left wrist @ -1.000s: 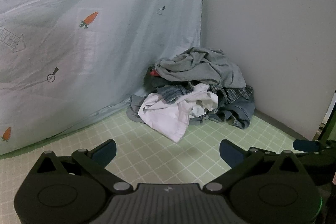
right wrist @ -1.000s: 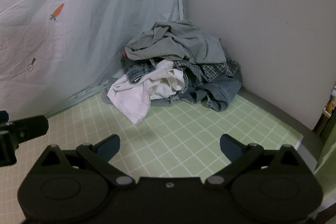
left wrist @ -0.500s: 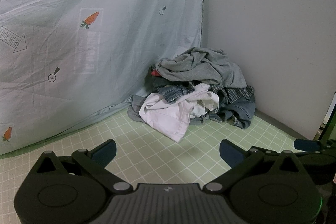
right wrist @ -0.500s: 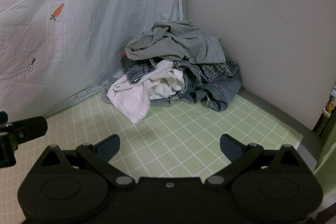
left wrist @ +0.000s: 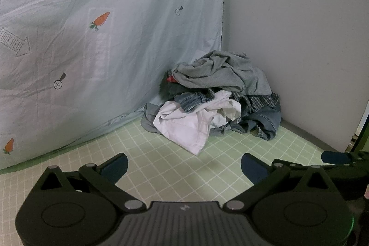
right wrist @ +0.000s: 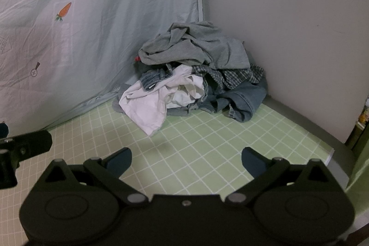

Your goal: Fold clothes

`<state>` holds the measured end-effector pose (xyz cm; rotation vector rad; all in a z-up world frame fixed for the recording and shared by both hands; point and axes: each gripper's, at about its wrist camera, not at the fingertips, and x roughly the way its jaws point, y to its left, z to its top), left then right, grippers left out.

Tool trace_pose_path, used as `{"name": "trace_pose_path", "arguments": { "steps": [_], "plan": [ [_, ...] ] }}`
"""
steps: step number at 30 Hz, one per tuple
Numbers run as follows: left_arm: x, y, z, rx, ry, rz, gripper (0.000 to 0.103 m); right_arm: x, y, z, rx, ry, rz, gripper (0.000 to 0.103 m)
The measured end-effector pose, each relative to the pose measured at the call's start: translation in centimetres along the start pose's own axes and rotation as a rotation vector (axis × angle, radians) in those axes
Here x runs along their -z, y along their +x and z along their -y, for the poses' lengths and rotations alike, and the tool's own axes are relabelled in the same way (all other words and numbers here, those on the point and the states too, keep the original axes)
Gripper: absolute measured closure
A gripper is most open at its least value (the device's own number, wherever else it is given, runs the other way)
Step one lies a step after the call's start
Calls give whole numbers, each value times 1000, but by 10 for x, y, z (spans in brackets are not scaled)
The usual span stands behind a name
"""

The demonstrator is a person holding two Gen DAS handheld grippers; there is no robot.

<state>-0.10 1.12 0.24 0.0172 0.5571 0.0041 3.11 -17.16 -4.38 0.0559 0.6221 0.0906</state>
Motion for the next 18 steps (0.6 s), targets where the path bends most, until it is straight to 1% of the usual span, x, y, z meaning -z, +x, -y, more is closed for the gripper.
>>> {"name": "trace_pose_path", "arguments": {
  "steps": [18],
  "plan": [
    [1,4,-2,5,-4,-17,0,1,2,1,6,2,-7,0]
  ]
}}
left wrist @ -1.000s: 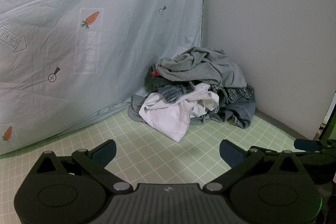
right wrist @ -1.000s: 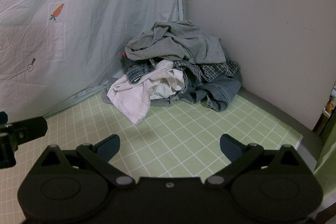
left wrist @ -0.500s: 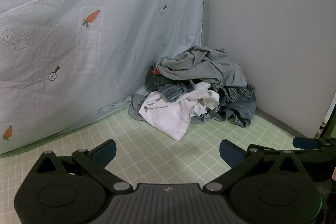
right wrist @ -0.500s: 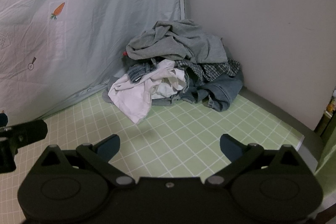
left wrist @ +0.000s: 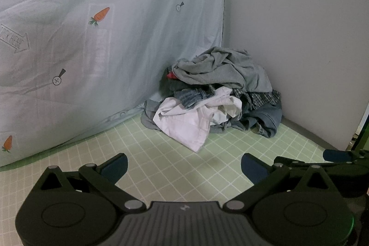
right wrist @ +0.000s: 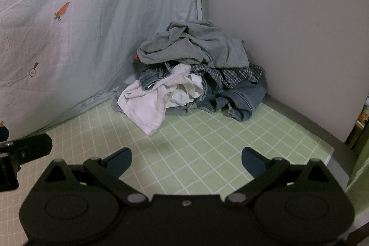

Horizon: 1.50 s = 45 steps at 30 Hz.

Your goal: Fold clothes

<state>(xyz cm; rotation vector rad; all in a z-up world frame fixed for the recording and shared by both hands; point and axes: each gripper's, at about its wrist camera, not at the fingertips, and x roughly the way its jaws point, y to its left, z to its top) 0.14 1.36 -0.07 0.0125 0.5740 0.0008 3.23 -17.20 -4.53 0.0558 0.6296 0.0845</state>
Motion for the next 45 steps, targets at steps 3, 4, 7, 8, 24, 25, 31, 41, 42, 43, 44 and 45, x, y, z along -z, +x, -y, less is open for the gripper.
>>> {"name": "trace_pose_path", "arguments": {
  "steps": [3,4,7,8,24,25,31,41,42,43,44,45],
  "plan": [
    [-1,2,1,3,1,-4,0,-1,1,0,2,1,-2,0],
    [-1,2,1,3,2,-5,0,-1,1,0,2,2,-3,0],
    [0,3,2,3,1,-7,0,-1,3,1,2,2,-9,0],
    [0,4,2,3,0,-9,0,-1,4,1,2,1,-12,0],
    [-19,45,9,9,-46,-71,0,-24,45,25,15,30,-38,0],
    [-24,51,11,11,-55,-70,0,-29,50,30,19,31,-34,0],
    [-65,104,24,16,-87,-54,0,-73,107,64,32,20,-20,0],
    [-157,244,15,43,-152,-40,0,-177,242,101,-9,80,75,0],
    [-166,259,14,52,-158,-40,0,-185,254,100,-19,90,84,0],
    [-174,274,12,65,-164,-41,1,-193,265,98,-32,101,91,0],
    [-181,290,11,80,-172,-42,1,-200,277,96,-50,115,97,0],
    [-187,305,10,100,-184,-43,2,-204,288,94,-66,131,99,0]
  ]
}}
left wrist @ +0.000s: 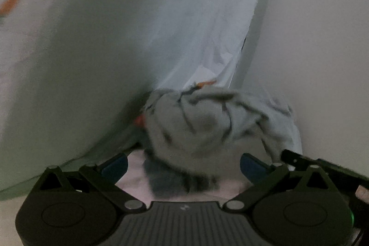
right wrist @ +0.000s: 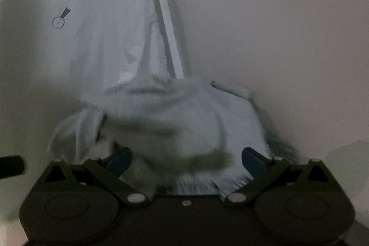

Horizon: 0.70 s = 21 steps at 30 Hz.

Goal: Fold clothes
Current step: 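Grasp the grey sweatshirt on the pile with both grippers and lift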

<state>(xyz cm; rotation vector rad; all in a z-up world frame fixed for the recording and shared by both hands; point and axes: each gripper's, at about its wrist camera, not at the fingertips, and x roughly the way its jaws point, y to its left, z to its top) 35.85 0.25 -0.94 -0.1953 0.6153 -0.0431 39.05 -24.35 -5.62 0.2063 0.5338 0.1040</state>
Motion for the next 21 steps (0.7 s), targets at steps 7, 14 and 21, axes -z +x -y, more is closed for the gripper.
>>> {"name": "trace_pose_path", "arguments": {
  "steps": [7,14,21],
  "plan": [
    [-10,84,-2,109,-125,-89,28,-2,57,-5,-53,104,-2,0],
    [-2,75,7,49,-159,-43,83,2,32,-10,-143,48,21,73],
    [-11,-23,19,18,-59,139,87,13,-60,-35,-156,-9,169,90]
  ]
}}
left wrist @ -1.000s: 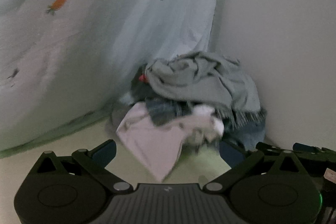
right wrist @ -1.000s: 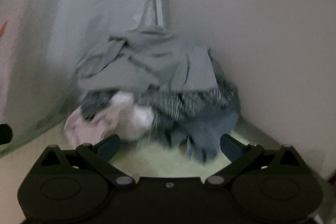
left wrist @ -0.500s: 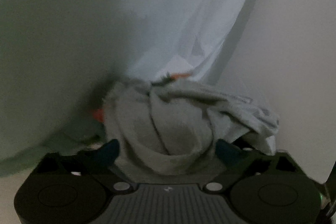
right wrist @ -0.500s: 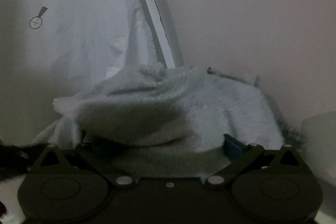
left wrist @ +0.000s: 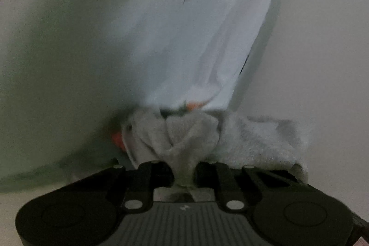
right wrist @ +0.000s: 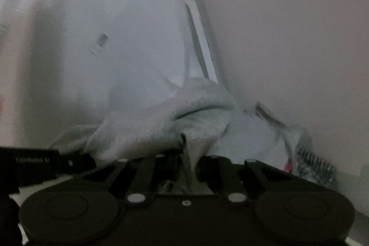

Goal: Fold clothes
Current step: 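Grasp the grey sweatshirt on the pile with both grippers and lift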

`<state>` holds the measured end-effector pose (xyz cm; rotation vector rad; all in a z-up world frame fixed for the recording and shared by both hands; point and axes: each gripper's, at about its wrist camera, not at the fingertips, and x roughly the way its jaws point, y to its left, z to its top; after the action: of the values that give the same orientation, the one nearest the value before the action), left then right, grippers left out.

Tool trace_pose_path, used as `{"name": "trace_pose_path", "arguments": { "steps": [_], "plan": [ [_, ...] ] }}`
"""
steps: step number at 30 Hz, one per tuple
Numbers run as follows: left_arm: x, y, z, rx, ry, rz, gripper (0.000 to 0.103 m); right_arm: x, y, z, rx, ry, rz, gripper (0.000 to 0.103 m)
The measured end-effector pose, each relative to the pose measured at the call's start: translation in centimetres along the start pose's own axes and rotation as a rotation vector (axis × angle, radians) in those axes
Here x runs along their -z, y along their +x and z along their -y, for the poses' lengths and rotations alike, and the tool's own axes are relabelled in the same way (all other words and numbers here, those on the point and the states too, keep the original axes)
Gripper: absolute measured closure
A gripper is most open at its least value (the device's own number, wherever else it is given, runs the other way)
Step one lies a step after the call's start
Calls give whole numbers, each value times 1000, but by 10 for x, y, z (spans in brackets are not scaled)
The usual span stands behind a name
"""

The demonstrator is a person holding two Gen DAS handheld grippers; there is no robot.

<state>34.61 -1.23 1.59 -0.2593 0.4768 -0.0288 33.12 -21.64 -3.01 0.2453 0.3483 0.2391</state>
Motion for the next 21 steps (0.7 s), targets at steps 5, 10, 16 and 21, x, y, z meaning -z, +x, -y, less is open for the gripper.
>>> {"name": "trace_pose_path", "arguments": {
  "steps": [5,10,16,21],
  "plan": [
    [-5,-96,3,17,38,124,88,-11,-84,-40,-44,-67,120,91],
    [11,-182,-18,1,-19,165,88,-15,-156,-83,-129,-148,204,92],
    [32,-290,-69,-95,-107,222,88,10,-236,-164,-312,-259,238,92],
    [65,-362,-134,-294,-146,188,87,60,-252,-219,-475,-225,20,91]
  ]
}}
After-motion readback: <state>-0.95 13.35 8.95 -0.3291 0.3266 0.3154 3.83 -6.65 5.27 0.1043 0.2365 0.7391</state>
